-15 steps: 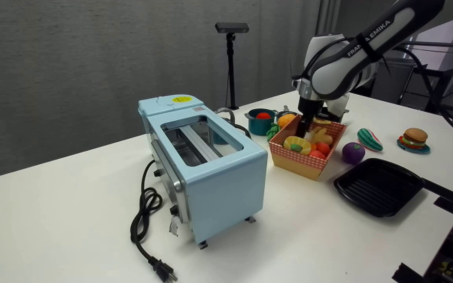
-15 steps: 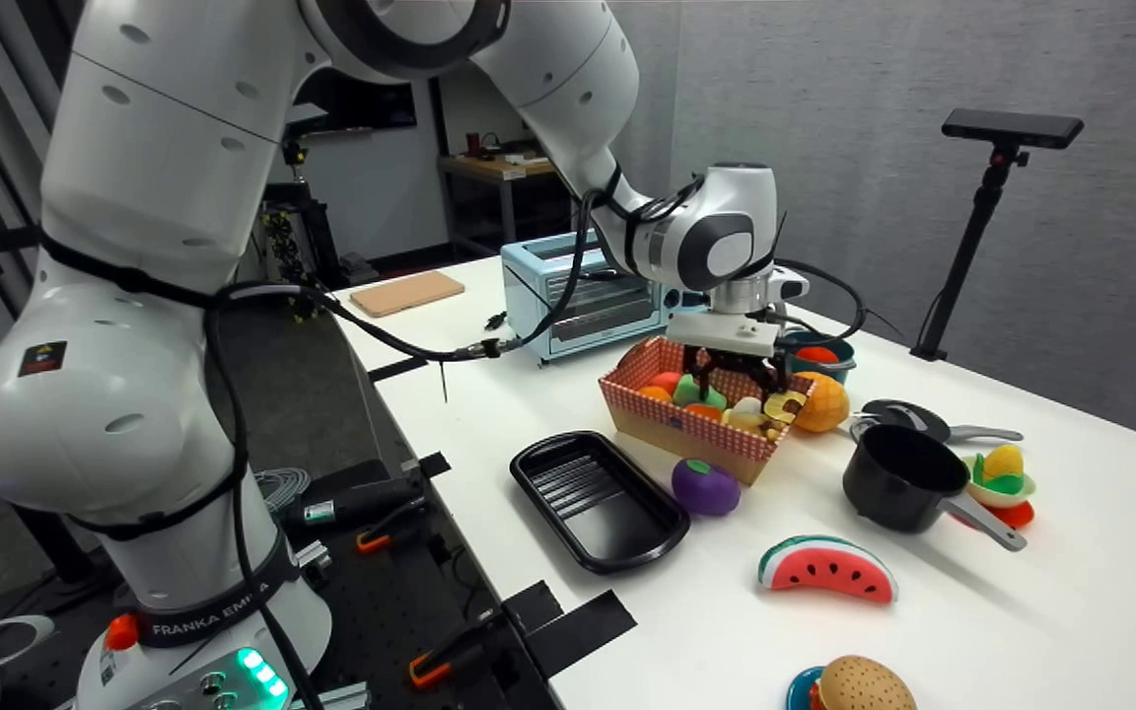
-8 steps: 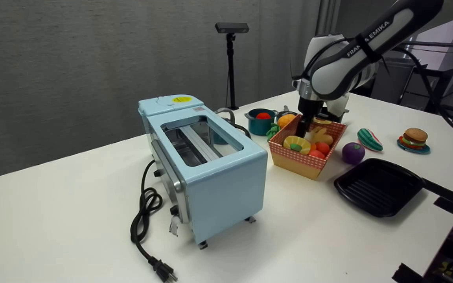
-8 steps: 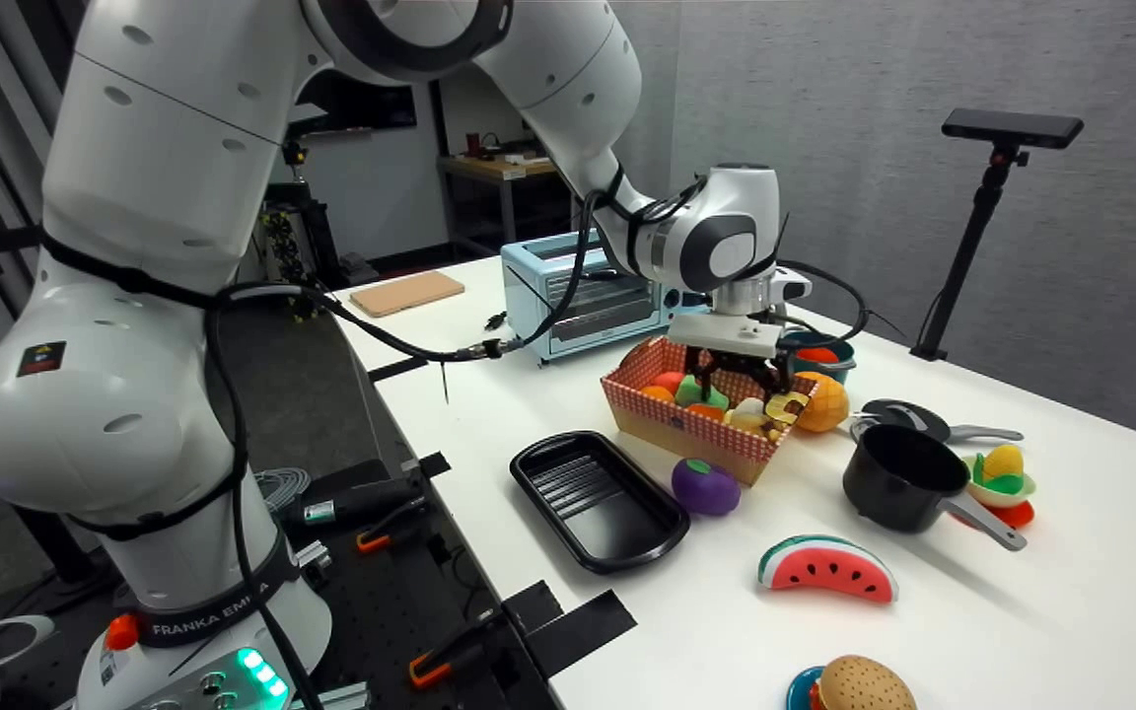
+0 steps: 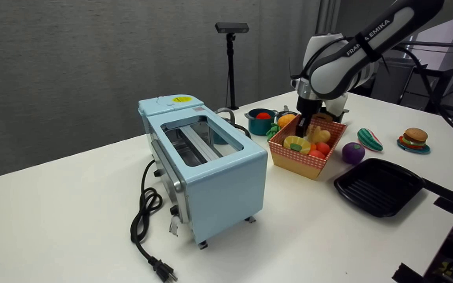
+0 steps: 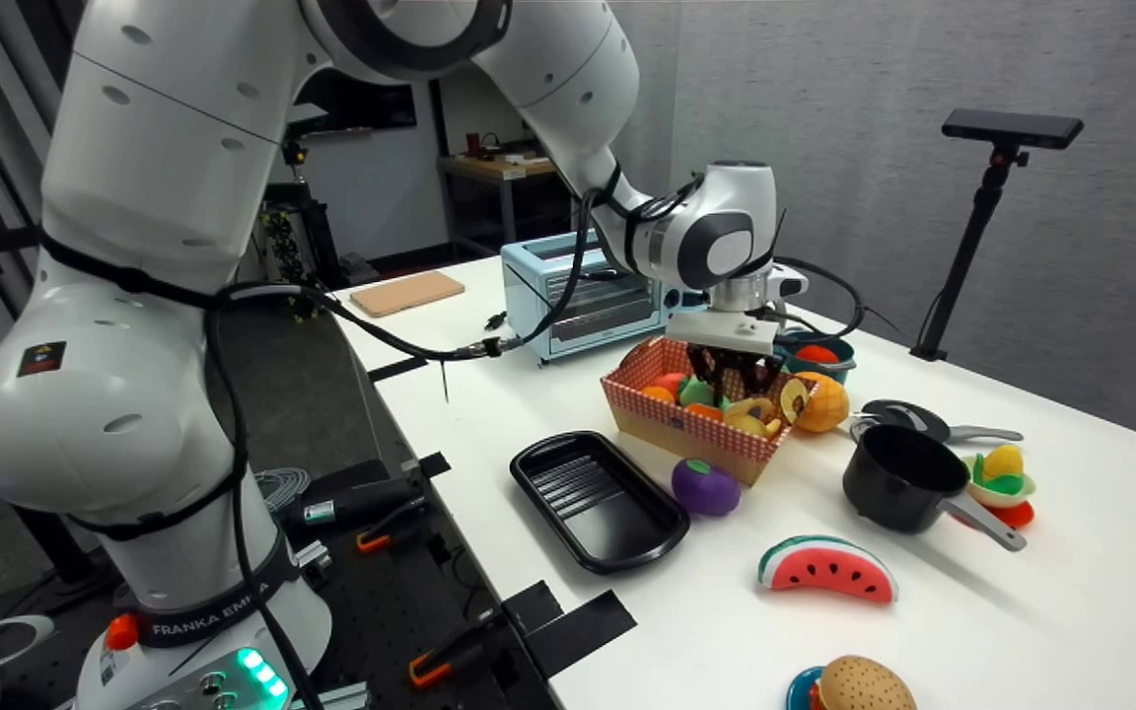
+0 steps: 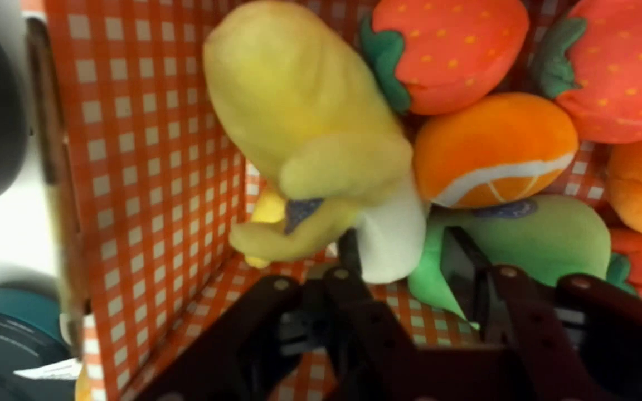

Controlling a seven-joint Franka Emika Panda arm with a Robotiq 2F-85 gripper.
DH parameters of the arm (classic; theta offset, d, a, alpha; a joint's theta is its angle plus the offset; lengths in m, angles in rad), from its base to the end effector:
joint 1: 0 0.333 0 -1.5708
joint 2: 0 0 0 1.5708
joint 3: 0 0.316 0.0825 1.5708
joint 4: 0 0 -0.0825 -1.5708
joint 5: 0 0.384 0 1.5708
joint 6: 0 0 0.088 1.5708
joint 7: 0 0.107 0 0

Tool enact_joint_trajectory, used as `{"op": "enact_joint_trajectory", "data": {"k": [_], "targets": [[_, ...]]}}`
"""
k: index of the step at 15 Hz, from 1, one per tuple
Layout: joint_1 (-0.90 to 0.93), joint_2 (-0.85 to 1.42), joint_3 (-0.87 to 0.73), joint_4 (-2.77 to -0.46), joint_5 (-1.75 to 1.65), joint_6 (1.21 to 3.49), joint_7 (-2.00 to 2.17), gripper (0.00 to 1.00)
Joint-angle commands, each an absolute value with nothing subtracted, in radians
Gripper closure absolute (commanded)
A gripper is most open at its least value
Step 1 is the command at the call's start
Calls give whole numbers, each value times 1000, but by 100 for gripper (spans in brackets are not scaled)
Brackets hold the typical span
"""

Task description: Remove the banana plushie from the box and put it on the table

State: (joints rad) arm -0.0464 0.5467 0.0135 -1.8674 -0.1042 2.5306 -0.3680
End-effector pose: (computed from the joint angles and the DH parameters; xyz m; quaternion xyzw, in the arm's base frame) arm 0.6512 -0.0209 0.2321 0.9765 0.2054 0.0514 0.0399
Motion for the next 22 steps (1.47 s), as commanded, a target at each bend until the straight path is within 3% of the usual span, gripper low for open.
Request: {"op": "enact_joint_trajectory", "data": {"k": [1,3,11,22], "targets": [[-67,538,37,-1873,-98,2537,-375,89],[-69,537,38,-1870,-97,2537,-376,100],[-77,517,41,-1888,-94,2557,-375,100],[-82,291,93,-2077,-32,2641,-388,100]]}}
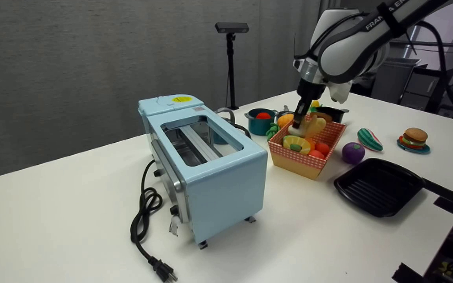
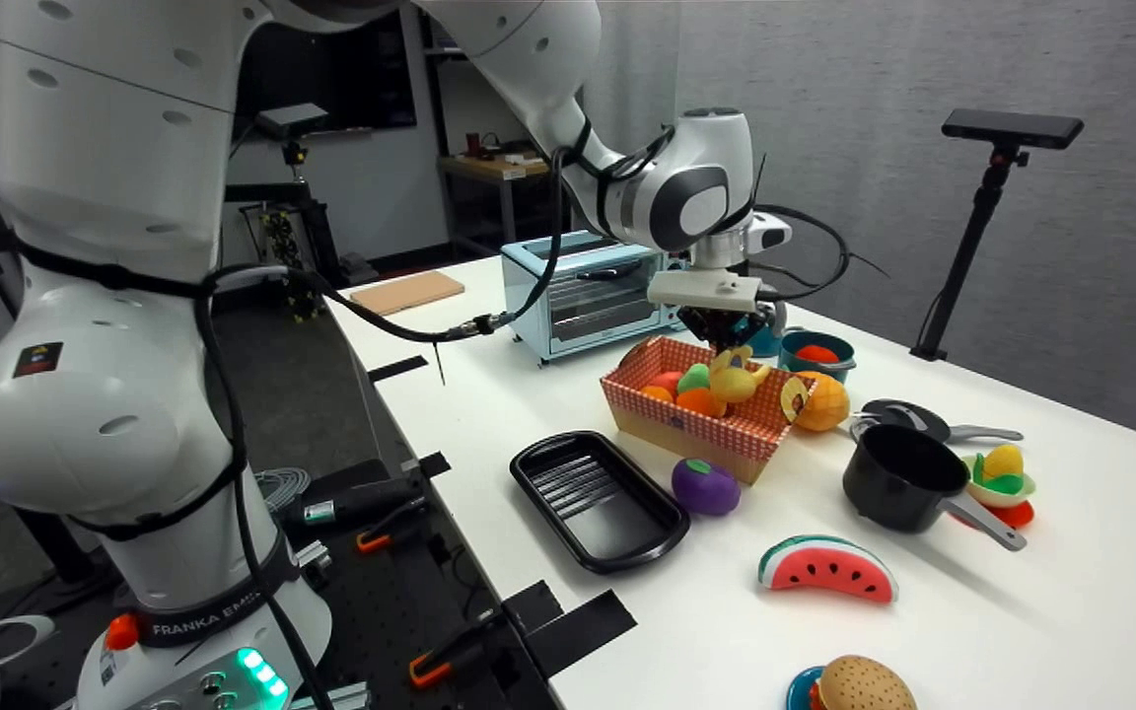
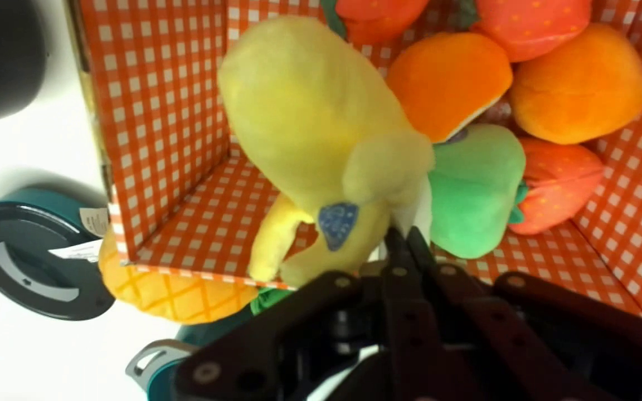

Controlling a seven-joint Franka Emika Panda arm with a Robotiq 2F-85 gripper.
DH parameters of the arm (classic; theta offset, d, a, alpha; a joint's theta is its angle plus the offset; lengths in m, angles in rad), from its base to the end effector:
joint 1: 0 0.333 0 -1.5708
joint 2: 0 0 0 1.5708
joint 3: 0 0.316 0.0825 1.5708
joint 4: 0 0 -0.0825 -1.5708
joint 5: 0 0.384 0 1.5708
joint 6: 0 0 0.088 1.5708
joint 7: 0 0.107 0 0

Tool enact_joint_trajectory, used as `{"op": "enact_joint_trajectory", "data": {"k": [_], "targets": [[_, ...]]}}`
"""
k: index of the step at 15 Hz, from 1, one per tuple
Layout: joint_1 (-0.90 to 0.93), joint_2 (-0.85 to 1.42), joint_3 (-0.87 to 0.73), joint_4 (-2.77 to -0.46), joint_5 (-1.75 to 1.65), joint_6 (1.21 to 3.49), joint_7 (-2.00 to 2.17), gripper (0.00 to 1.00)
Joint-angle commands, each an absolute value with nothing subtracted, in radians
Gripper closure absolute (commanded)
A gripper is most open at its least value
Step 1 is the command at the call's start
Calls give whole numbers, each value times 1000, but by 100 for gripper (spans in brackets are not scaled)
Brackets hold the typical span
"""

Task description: Remove the banana plushie from the box and put it on the table

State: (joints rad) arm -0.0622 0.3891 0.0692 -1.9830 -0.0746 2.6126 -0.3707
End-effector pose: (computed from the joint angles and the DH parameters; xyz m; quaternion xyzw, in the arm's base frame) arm 0.6336 0.0038 0.2933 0.9699 0.2114 0.1169 0.0315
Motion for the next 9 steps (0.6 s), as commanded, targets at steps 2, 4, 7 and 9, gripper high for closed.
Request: {"op": "enact_joint_trajectory", "data": {"k": [2,4,7,9], "targets": [[-85,247,96,-2109,0,2633,-397,100],[-87,203,95,-2139,36,2628,-407,100],[-92,141,86,-2182,98,2622,-428,100],[-96,102,76,-2214,132,2619,-445,100]]}}
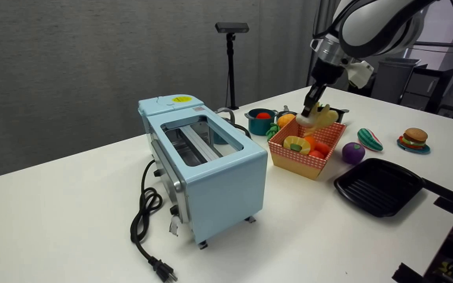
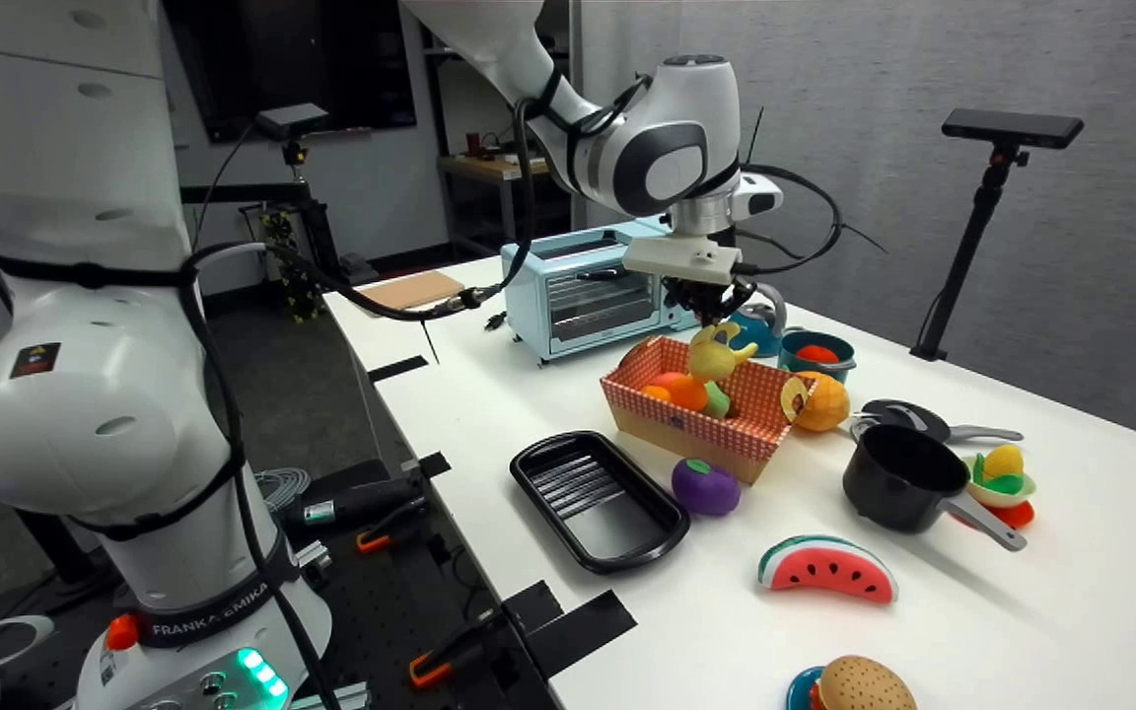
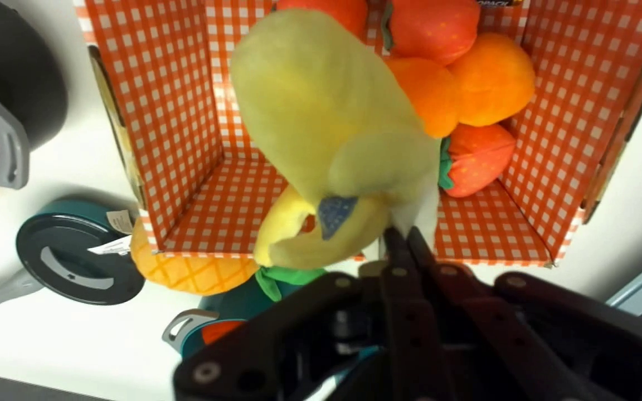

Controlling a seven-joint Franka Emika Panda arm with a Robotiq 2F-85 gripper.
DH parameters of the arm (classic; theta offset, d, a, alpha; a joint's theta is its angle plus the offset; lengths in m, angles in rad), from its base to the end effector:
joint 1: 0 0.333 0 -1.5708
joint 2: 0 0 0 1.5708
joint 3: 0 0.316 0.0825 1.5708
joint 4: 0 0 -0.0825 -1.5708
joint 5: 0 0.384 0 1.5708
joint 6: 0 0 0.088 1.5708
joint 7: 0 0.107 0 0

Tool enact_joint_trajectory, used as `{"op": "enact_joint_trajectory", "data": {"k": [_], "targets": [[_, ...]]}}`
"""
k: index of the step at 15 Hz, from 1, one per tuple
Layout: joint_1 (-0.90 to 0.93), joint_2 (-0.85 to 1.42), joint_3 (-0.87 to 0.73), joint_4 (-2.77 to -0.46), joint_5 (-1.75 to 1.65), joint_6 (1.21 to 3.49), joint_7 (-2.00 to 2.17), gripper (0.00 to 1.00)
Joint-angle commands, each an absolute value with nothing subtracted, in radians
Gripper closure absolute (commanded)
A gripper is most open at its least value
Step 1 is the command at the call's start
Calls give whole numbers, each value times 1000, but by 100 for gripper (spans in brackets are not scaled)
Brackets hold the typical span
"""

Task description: Remove the banana plushie from the box and put it on the table

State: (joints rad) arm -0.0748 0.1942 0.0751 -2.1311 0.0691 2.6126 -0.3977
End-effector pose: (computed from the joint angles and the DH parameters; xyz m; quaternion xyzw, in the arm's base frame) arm 0.5929 -0.0024 0.3468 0.9750 0.1673 0.1460 0.0002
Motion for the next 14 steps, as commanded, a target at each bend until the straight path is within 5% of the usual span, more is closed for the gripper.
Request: {"op": "enact_joint_trajectory", "data": {"k": [1,14], "targets": [[-97,84,70,-2229,146,2618,-454,100],[-91,-85,-56,-2417,236,2603,-552,100]]}}
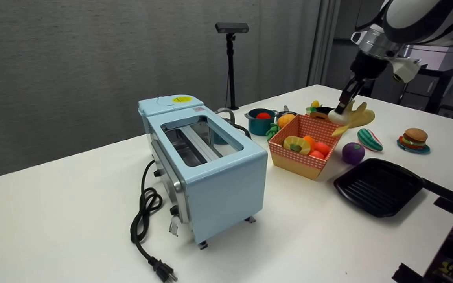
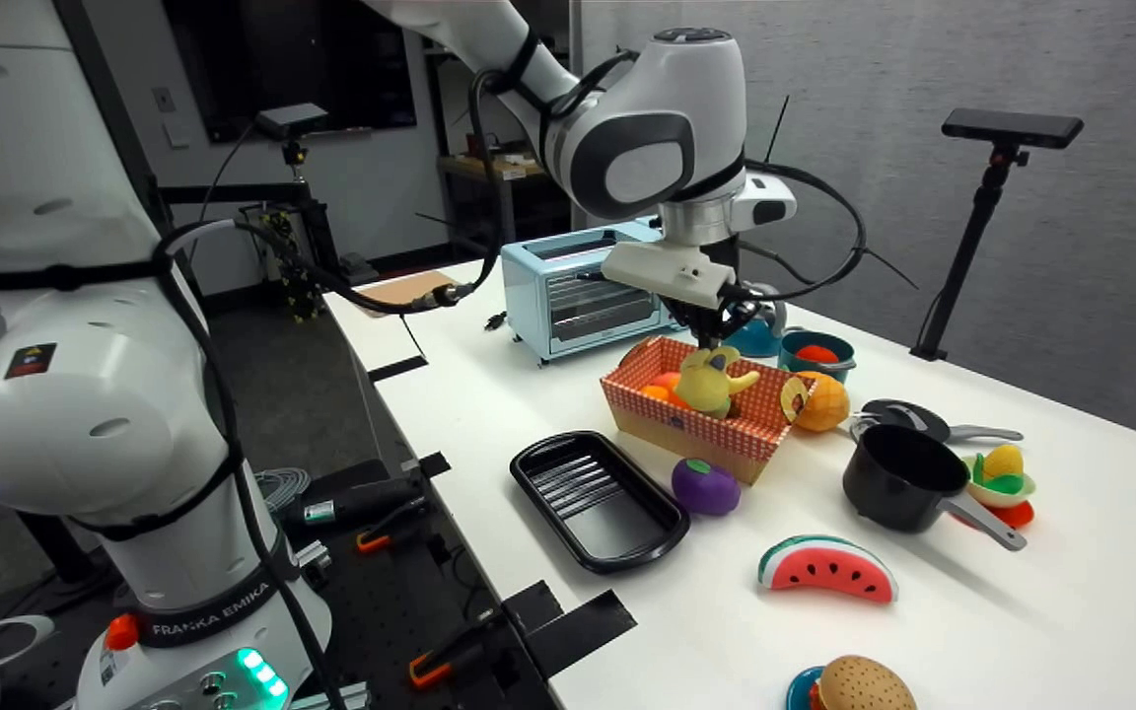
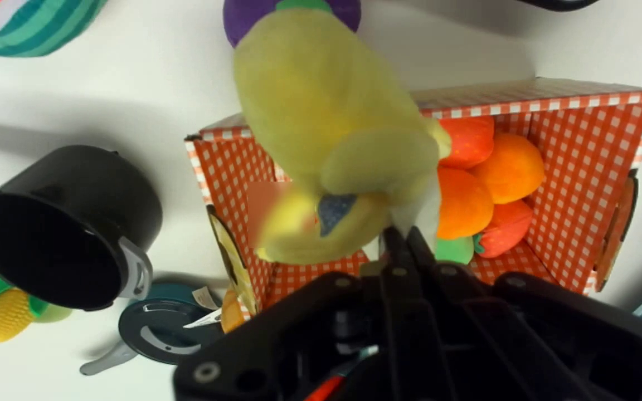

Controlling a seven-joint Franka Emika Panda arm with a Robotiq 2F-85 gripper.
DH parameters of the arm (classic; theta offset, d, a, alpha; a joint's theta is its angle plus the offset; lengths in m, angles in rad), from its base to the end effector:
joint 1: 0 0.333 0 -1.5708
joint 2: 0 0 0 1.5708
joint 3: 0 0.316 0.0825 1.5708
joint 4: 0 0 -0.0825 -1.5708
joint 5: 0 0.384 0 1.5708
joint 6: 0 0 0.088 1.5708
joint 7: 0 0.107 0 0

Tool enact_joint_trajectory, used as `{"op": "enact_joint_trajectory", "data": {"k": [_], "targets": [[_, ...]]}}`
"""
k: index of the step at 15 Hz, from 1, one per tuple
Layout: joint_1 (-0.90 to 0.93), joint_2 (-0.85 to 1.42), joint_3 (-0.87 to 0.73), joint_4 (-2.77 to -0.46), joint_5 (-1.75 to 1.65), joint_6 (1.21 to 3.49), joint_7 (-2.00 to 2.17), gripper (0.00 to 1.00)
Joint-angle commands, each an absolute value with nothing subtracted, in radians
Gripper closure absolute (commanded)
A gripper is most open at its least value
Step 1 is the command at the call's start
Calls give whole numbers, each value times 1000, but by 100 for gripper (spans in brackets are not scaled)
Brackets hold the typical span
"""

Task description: Remove the banana plushie from the box and put it on the table

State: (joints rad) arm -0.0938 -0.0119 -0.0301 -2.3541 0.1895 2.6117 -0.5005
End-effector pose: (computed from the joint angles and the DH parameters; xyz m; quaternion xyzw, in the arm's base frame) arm 0.5201 -0.0689 0.3614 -0.9830 -0.1115 -0.1452 0.0146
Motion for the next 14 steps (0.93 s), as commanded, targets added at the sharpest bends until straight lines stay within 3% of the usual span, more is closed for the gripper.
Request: {"op": "enact_joint_trajectory", "data": {"k": [1,14], "targets": [[-91,-94,-67,-2430,240,2606,-560,100],[-93,-216,-233,-2567,357,2581,-746,100]]}}
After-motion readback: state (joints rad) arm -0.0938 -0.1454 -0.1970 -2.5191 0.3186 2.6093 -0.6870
